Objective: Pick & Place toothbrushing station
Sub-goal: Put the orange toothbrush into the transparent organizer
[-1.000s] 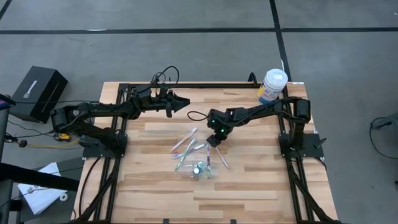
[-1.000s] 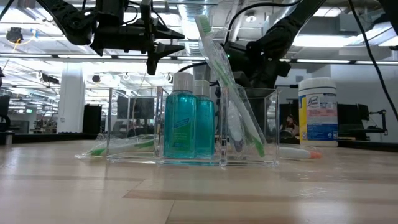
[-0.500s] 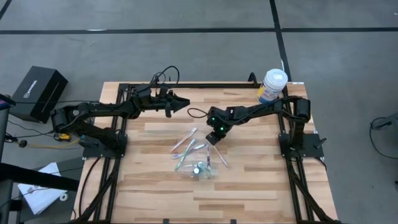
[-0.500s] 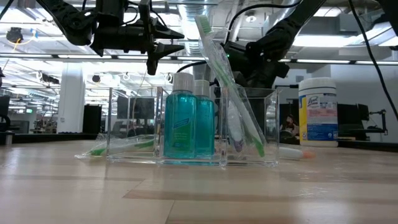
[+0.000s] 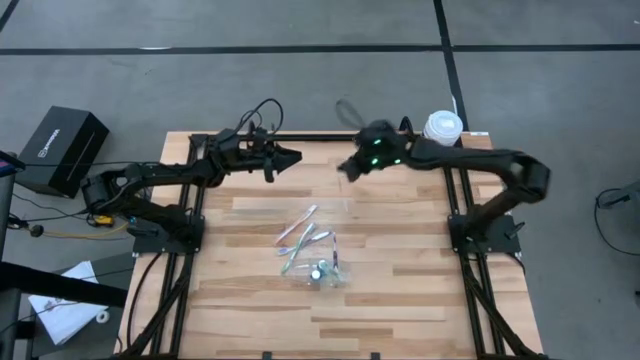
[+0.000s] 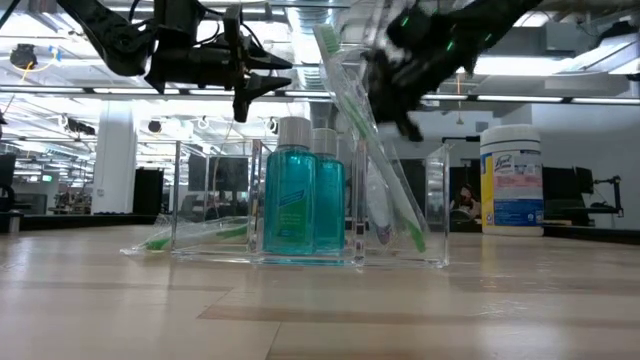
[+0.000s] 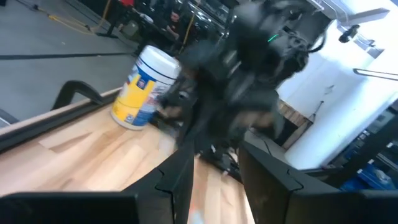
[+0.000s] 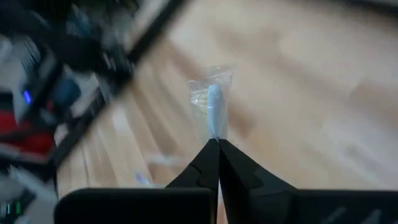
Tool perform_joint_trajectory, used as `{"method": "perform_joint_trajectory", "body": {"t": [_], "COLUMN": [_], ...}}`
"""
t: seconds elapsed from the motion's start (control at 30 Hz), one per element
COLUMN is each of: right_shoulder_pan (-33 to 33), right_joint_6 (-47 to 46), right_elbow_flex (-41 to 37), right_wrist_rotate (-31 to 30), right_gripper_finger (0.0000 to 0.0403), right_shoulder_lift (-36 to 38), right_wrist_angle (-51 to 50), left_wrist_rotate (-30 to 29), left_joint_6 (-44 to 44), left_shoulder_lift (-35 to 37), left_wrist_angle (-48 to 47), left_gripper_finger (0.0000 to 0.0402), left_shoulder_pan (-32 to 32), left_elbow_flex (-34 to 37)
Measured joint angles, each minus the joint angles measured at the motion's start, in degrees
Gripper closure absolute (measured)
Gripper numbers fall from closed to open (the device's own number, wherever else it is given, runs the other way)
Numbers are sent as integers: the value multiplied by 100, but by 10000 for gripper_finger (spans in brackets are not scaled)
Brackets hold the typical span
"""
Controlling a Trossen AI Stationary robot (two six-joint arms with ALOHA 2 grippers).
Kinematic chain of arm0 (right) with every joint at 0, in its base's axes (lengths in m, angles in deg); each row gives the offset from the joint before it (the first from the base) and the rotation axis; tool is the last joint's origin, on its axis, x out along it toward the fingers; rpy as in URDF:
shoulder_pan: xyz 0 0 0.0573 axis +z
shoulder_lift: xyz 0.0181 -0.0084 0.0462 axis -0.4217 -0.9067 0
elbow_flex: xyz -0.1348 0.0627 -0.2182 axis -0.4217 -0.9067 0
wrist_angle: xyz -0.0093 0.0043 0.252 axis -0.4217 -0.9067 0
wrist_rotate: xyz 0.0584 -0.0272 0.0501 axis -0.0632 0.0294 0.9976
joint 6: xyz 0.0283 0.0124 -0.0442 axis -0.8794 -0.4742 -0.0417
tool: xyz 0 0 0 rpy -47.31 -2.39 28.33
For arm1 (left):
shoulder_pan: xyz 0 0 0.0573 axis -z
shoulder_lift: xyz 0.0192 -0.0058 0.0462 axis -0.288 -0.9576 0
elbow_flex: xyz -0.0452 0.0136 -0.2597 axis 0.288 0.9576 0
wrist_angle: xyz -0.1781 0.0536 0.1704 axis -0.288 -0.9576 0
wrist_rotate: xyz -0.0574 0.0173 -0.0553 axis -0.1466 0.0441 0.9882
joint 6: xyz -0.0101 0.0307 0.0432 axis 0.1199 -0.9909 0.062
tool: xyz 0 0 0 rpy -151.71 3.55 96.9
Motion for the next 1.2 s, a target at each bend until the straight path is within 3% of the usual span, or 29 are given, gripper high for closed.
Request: {"method": "perform_joint_trajectory", "body": {"t": [0.13,0.27,0.43,0.57,0.83,1.0,1.1,1.2], "right_shoulder_pan": [15,429,1343,2470,4671,5526,5764,5792], "right_joint_6": [72,121,174,-24,-786,-2177,-3169,-3923], "right_elbow_flex": [0,2,4,3,2,2,0,-2], "right_wrist_rotate": [-742,-1831,-3072,-4388,-6990,-8348,-8808,-8807], "right_gripper_finger": [403,403,403,403,403,403,403,403], "right_shoulder_lift": [1010,1944,2875,3188,3052,2360,1767,1221], "right_wrist_angle": [41,146,-66,-553,-696,-990,-1109,-1122], "left_wrist_rotate": [32,89,113,111,109,161,326,520], "left_joint_6": [-2,2,5,9,10,9,9,5], "left_shoulder_lift": [0,0,0,0,0,0,0,0], "left_wrist_angle": [7,16,20,20,24,48,46,48], "left_gripper_finger": [279,279,279,279,279,279,279,279], "left_shoulder_pan": [-129,-177,-175,-175,-172,-172,-172,-172], "left_elbow_flex": [0,0,0,0,0,0,0,0]}}
